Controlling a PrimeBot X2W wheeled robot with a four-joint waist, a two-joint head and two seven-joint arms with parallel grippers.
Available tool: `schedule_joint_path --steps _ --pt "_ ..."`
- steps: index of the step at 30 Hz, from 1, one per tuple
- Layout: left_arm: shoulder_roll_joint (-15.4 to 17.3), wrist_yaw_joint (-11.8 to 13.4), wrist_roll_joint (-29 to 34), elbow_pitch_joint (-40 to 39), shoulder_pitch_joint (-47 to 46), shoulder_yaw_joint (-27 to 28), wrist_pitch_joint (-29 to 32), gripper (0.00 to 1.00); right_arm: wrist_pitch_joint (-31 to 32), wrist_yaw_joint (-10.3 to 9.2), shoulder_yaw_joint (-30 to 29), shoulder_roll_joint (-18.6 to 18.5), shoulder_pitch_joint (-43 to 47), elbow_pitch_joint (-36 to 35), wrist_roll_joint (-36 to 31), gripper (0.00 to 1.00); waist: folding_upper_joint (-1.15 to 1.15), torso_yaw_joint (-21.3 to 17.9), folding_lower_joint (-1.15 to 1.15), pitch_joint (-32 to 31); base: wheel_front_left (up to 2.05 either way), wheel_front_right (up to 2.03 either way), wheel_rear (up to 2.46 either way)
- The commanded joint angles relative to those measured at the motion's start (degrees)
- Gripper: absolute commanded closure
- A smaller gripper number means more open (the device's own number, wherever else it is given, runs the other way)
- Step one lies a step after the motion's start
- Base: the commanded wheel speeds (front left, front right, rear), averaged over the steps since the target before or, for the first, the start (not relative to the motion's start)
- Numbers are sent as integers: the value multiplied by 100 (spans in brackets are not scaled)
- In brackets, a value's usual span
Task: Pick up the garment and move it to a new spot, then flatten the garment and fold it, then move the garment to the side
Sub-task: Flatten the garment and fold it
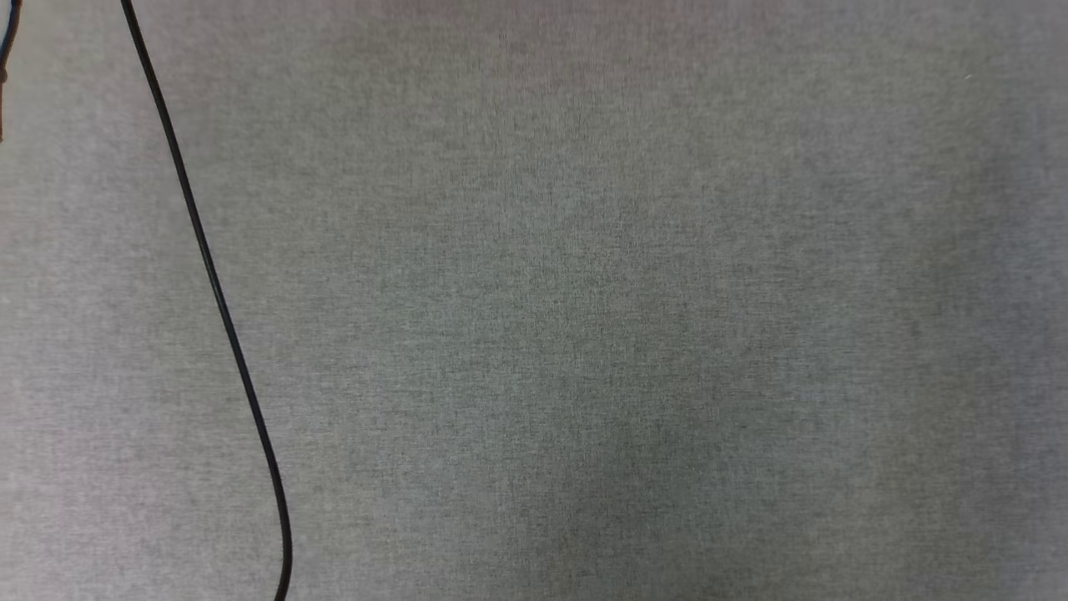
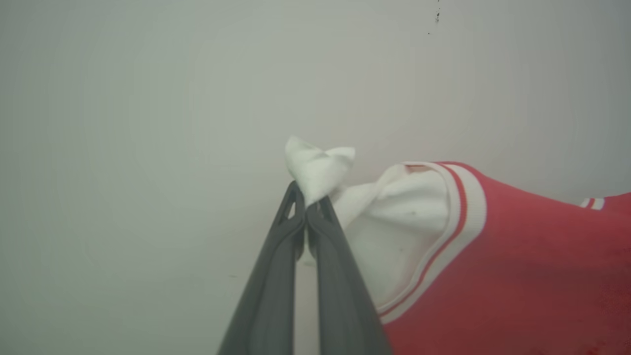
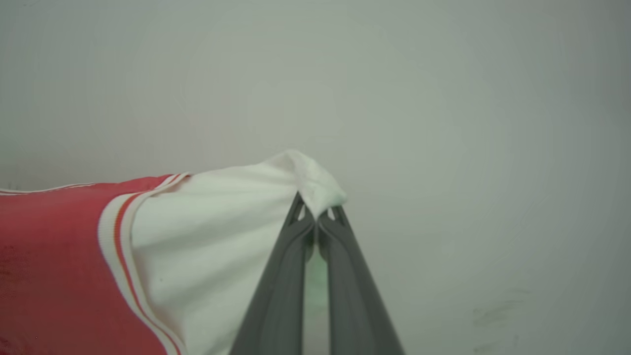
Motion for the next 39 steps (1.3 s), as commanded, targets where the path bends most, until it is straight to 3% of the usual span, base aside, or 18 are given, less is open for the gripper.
schedule_joint_path --steps 1,9,19,32,39 --pt "8 -47 -18 81 -84 7 -48 100 -57 -6 54 40 -141 77 -5 100 0 -11 -1 264 0 0 0" --pt "-129 -261 -301 646 174 98 -404 100 -396 -6 352 130 -19 865 263 100 0 20 -1 665 0 0 0" --pt "-309 -440 -723 1228 1232 14 -791 100 -892 -6 839 236 1109 1531 710 100 0 26 -1 421 0 0 0" --pt "-463 -455 -989 456 3770 -305 -1076 100 -1105 -6 813 80 3980 568 1356 100 0 196 -1 -497 0 0 0" --pt "-511 -380 -722 -558 5213 74 -1085 100 -676 -6 212 87 5800 -579 1476 100 0 306 -1 -1092 0 0 0"
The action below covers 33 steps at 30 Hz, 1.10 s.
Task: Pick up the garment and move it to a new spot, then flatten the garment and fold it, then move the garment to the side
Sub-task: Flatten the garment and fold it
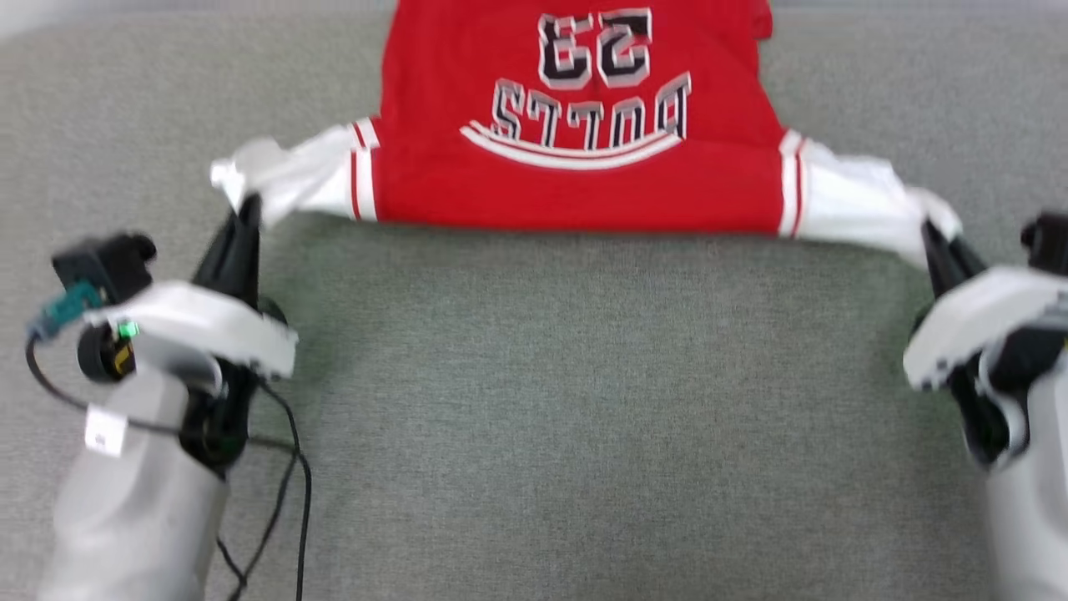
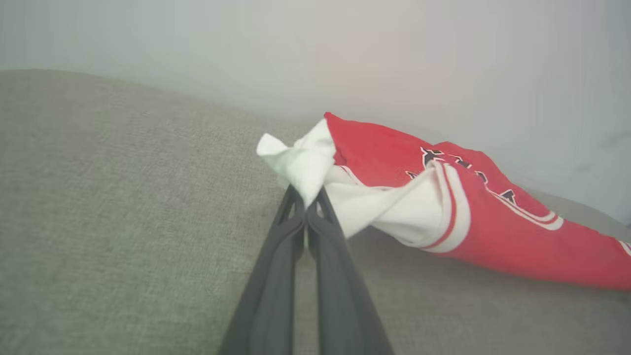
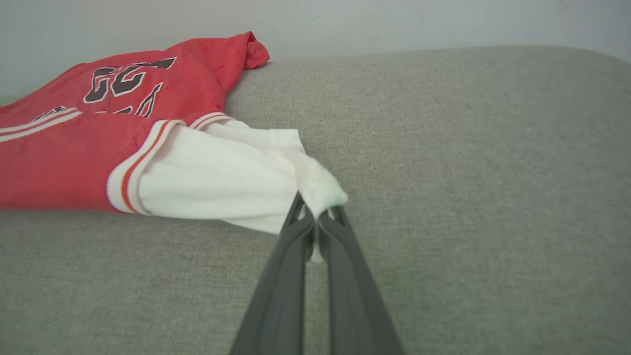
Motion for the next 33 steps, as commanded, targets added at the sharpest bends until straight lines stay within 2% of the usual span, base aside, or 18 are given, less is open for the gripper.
schedule_joint_path --steps 1,10,14,23,29,32,33 --pt "-26 49 59 -132 243 76 -38 100 82 -7 -79 63 295 -175 24 100 0 76 1 -249 0 0 0" --pt "-89 489 208 -1250 2104 275 -24 100 740 -8 -756 505 2341 -1725 166 100 0 140 1 -936 0 0 0" --pt "-61 658 161 -1600 2767 257 49 100 951 -9 -827 620 3032 -2101 250 100 0 166 1 -1192 0 0 0" --pt "-221 955 225 -2145 3882 59 54 100 1217 -8 -873 660 4231 -2235 618 100 0 299 1 -1645 0 0 0" --pt "-202 1102 321 -2410 4266 -66 106 100 1421 -8 -676 660 4696 -2352 517 100 0 330 1 -1792 0 0 0" --pt "-204 1149 377 -2537 4288 -134 130 100 1430 -8 -576 660 4725 -2447 417 53 0 330 1 -1818 0 0 0" --pt "-205 1157 404 -2583 4277 -155 132 100 1306 -7 -582 660 4663 -2535 331 0 0 331 1 -1831 0 0 0"
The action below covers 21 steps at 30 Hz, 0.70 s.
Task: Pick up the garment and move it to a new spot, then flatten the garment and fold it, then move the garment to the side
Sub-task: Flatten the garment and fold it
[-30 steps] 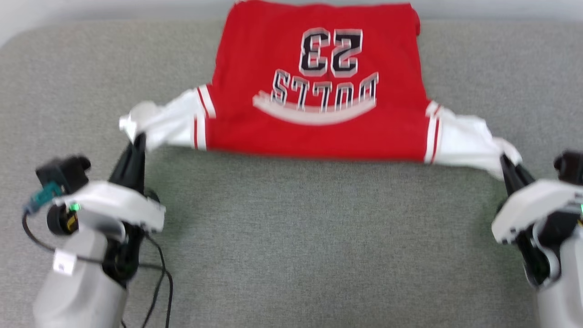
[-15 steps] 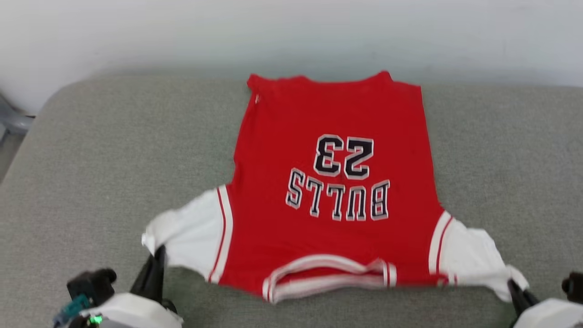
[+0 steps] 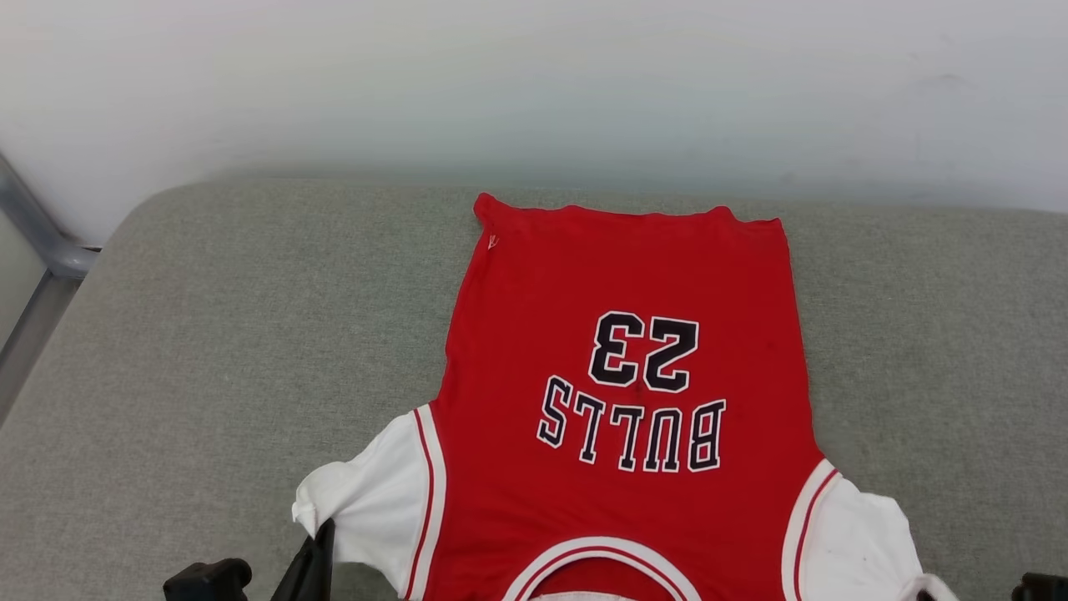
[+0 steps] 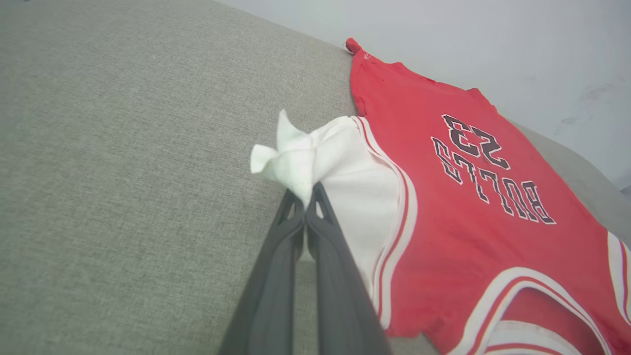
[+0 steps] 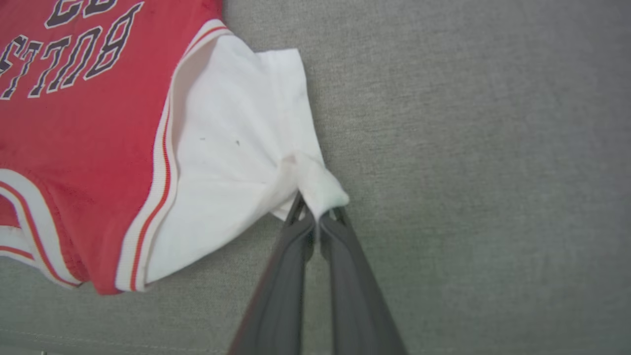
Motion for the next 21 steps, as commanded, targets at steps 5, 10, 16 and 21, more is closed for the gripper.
schedule_joint_path --steps 5,10,16,21 --pt "10 56 101 -212 -78 -50 11 100 -846 -5 -266 -5 -427 -319 -148 0 0 14 0 4 0 0 0" --pt "-10 41 203 -400 -217 -67 -40 100 -1322 -5 -495 -2 -1118 -185 -373 0 0 96 0 127 0 0 0" --pt "-49 -26 367 -666 -525 -89 -86 100 -1399 -5 -417 -283 -2507 407 -640 0 0 273 0 624 0 0 0" --pt "-196 -151 505 -910 -822 -64 -128 100 -1076 -5 -160 -646 -3795 891 -776 0 0 492 0 1224 0 0 0"
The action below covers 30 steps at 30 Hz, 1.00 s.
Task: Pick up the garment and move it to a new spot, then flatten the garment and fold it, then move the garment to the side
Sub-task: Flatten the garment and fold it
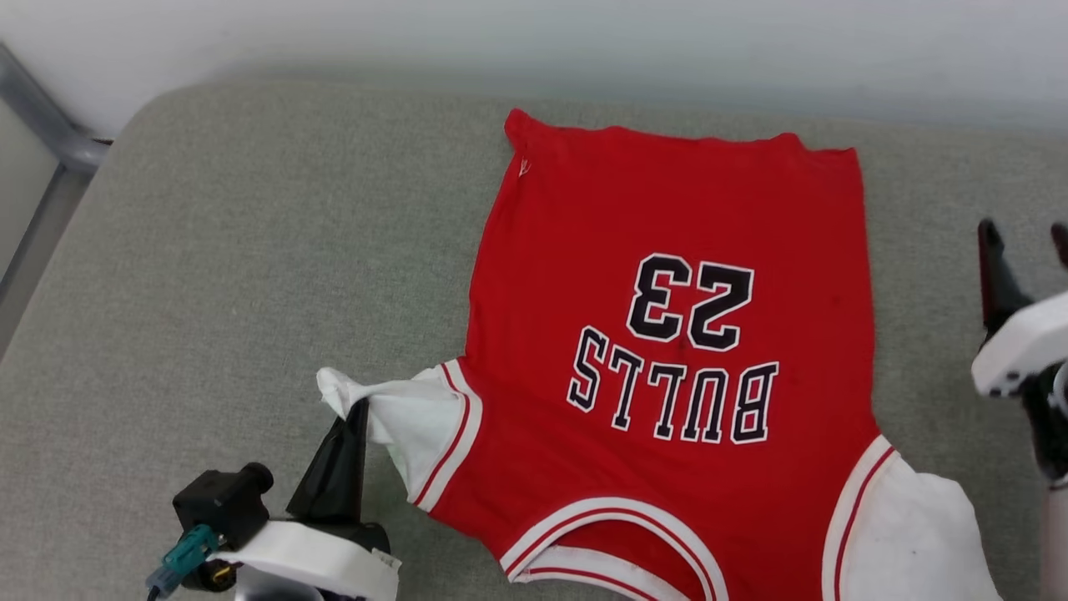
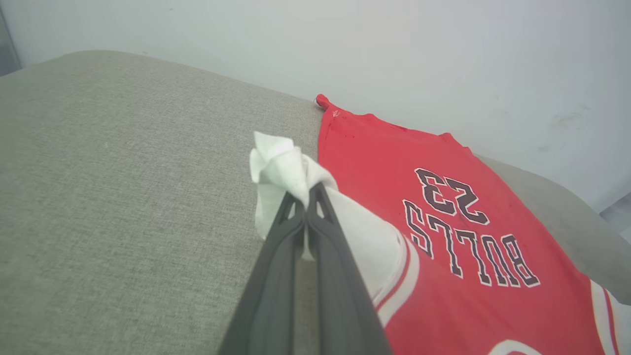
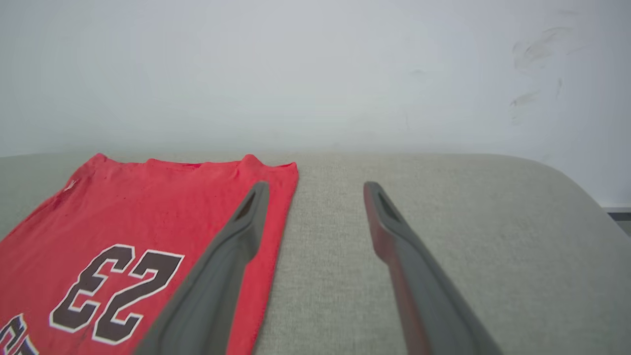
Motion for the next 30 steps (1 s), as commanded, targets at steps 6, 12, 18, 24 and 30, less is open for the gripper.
schedule_joint_path --steps 6,12,18,24,30 --pt "-247 -242 219 -236 -440 61 -49 100 728 -4 219 -545 -1723 884 -33 0 0 488 -1 954 0 0 0" --pt "-509 -493 449 -507 -667 234 -54 100 2060 -4 193 -875 -3014 1847 -149 0 0 724 -1 1416 0 0 0" --pt "-704 -707 638 -703 -796 343 -49 100 3162 -4 136 -915 -3786 2254 -430 0 0 865 -1 1786 0 0 0" --pt "-896 -901 788 -809 -920 467 -44 100 3716 -4 28 -828 -4137 2488 -707 0 0 965 -1 2130 0 0 0" --pt "-1025 -1006 792 -686 -897 535 -44 100 4752 -4 -274 -657 -3800 3018 -866 0 0 987 -1 2196 0 0 0"
